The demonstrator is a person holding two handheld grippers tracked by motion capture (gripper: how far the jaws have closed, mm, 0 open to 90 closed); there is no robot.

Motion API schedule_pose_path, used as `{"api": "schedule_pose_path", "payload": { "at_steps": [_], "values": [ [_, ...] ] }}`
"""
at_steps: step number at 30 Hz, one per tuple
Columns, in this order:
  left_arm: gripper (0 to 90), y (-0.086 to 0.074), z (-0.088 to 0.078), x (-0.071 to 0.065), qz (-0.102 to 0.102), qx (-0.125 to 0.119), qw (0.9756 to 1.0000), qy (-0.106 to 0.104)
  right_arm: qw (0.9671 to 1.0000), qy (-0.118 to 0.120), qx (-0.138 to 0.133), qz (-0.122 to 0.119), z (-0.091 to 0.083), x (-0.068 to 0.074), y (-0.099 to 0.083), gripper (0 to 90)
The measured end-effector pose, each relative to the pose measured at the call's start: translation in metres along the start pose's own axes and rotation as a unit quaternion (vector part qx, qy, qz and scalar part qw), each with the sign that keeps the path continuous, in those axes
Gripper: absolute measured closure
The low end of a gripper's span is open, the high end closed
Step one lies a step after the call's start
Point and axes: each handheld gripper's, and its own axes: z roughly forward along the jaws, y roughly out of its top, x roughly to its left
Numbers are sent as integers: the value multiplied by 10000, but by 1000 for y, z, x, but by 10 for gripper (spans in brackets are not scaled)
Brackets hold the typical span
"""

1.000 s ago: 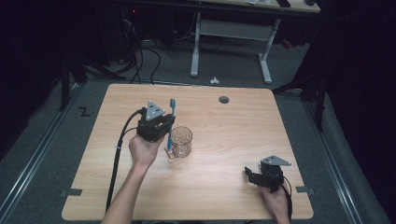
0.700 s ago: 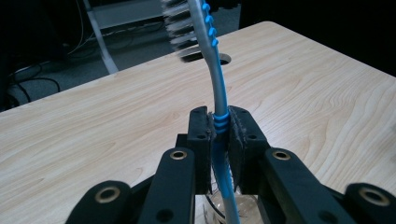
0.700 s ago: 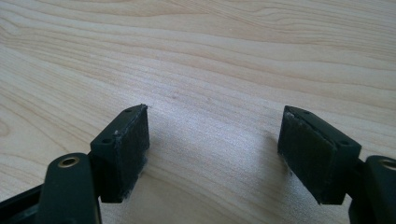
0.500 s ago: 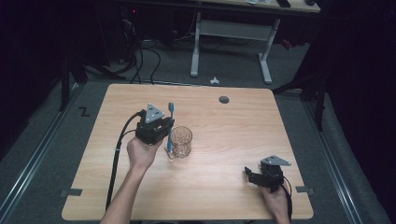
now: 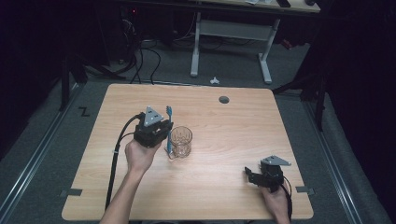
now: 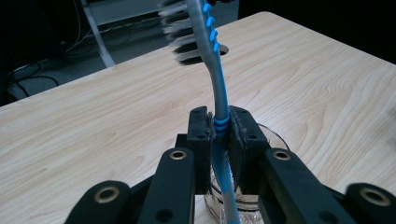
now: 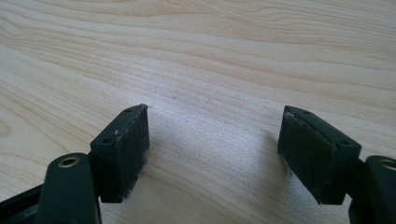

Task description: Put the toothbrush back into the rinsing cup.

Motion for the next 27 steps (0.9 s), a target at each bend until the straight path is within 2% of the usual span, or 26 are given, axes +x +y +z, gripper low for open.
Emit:
{"api": "schedule_pose_path", "payload": {
  "at_steps": [7,17,20,27],
  "values": [
    [795,-6,0,0,-28,6,10000,-9,10000,0,1,1,0,0,0,250],
    [794,-12,-3,-4,114,52,9999,62,10000,0,1,-2,0,0,0,250],
    [794,-14,-4,-8,257,103,9996,107,10000,7,4,22,0,0,0,250],
    [794,-20,-3,-11,283,144,9994,109,10000,6,4,22,0,0,0,250]
  ]
}}
